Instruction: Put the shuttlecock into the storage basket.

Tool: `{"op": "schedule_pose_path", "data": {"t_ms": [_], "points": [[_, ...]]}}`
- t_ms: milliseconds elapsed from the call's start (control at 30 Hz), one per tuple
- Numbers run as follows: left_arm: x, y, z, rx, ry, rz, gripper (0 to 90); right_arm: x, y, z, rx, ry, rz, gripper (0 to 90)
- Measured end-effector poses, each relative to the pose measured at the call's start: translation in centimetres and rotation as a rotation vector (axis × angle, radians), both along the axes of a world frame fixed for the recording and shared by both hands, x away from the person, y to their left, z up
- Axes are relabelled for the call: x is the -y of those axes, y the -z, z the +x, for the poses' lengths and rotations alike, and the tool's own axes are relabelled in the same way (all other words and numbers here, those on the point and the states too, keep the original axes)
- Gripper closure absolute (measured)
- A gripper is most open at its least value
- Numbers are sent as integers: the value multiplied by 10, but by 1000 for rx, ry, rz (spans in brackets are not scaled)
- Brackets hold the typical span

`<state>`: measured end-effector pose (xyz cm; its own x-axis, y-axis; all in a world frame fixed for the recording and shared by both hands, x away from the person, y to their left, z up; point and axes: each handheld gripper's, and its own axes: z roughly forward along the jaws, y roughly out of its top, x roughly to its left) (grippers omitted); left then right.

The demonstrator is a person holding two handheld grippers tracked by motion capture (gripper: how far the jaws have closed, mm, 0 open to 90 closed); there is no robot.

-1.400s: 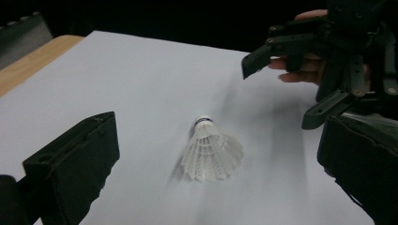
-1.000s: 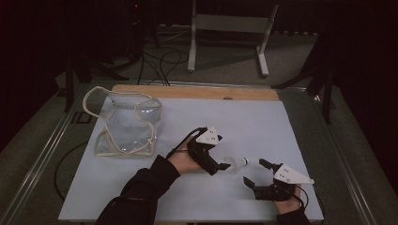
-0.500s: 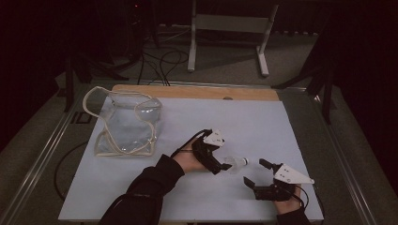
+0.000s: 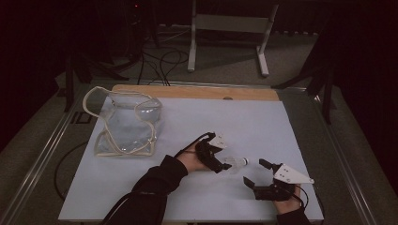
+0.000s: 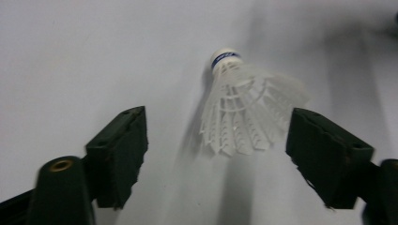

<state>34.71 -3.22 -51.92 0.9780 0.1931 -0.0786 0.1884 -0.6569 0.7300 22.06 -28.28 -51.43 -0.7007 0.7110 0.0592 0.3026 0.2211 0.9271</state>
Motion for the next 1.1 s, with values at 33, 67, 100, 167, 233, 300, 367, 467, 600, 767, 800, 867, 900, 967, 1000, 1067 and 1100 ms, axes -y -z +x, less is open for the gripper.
{"op": "schedule_pose_path", "data": {"t_ms": [33,67,100,167,233,300,367,467,600,767,800,867,900,967,1000,1067,1100], "points": [[1,1,0,-1,-3,4,263,0,0,0,0,0,0,90],[2,3,1,-4,-5,4,289,0,0,0,0,-1,0,90],[2,4,2,-6,-4,8,301,0,0,0,0,0,-2,90],[4,5,3,-19,-9,0,330,0,0,0,0,-2,0,90],[5,7,3,-17,-9,9,363,0,0,0,-3,-1,0,90],[7,9,4,-19,-11,17,406,0,0,0,-3,-1,0,90],[8,11,5,-32,-11,18,449,0,1,0,-4,-1,-1,90],[11,13,6,-46,-14,22,490,0,1,0,-5,0,-1,90],[15,15,7,-55,-6,41,557,-1,1,1,-9,-1,1,90],[21,18,5,-54,-7,61,624,-1,1,1,-9,-1,-2,90],[22,19,5,-56,-4,63,633,0,1,1,-9,-1,-2,90],[24,20,5,-57,-4,72,661,-1,1,1,-9,-1,-2,90],[24,20,5,-50,-3,76,686,0,1,1,-8,-2,-3,90],[26,20,4,-52,-2,73,721,0,1,1,-10,-1,-3,90],[27,20,4,-47,-1,81,730,0,2,1,-11,-1,-3,90],[29,20,4,-52,4,83,763,0,2,1,-10,-2,-3,90],[29,19,4,-47,0,86,771,0,2,1,-10,-1,-3,90]]}}
